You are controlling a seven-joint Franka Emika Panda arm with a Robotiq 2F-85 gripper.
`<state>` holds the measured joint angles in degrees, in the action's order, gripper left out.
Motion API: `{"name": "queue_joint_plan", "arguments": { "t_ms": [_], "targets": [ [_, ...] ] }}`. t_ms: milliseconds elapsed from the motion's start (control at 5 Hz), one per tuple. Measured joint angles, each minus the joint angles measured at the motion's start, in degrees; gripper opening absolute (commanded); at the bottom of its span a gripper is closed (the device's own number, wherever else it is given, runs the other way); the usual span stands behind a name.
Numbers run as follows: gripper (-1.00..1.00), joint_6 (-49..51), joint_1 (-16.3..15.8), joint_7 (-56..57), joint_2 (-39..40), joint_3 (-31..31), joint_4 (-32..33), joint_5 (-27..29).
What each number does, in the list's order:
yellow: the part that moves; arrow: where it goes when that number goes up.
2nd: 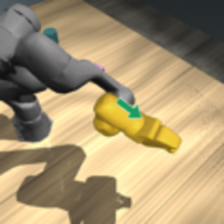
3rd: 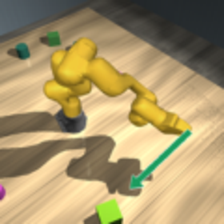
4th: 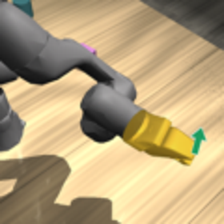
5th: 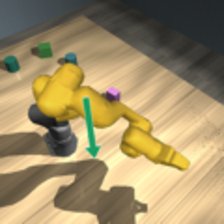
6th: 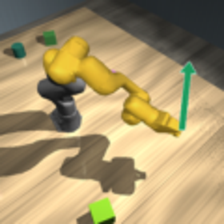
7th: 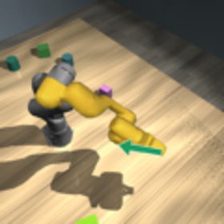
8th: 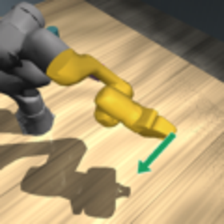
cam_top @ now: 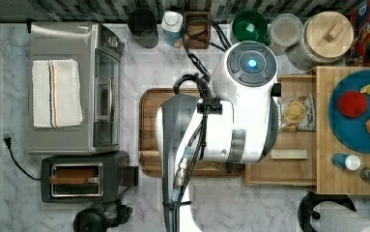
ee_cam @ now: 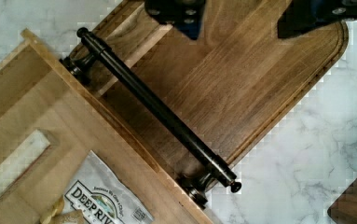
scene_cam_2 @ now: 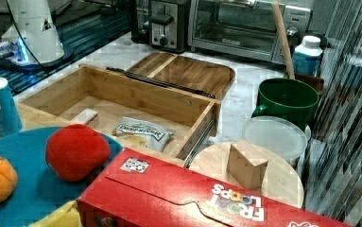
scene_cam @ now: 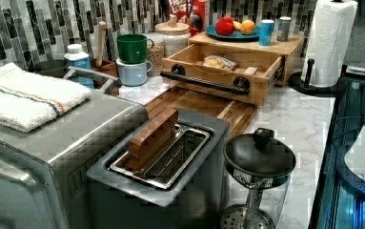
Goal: Close the drawer.
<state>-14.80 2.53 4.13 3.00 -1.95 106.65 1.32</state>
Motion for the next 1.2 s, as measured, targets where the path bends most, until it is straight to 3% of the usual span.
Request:
{"name": "queue_joint_plan", "arguments": {
  "t_ms": [400,600,800,1200],
  "targets": [
    [-1.00,-0.6,0.4,0.1,0.7,0.0,0.3,0.0],
    [1.00,-0.7,0.6,0.1,1.1,-0.7,0.9,0.1],
    [1.00,-0.7,0.5,3.7,1.2,-1.7,1.3,0.1],
    [1.00,-2.3,0.5,23.3,1.1,-1.1,2.7,0.1]
  ]
}}
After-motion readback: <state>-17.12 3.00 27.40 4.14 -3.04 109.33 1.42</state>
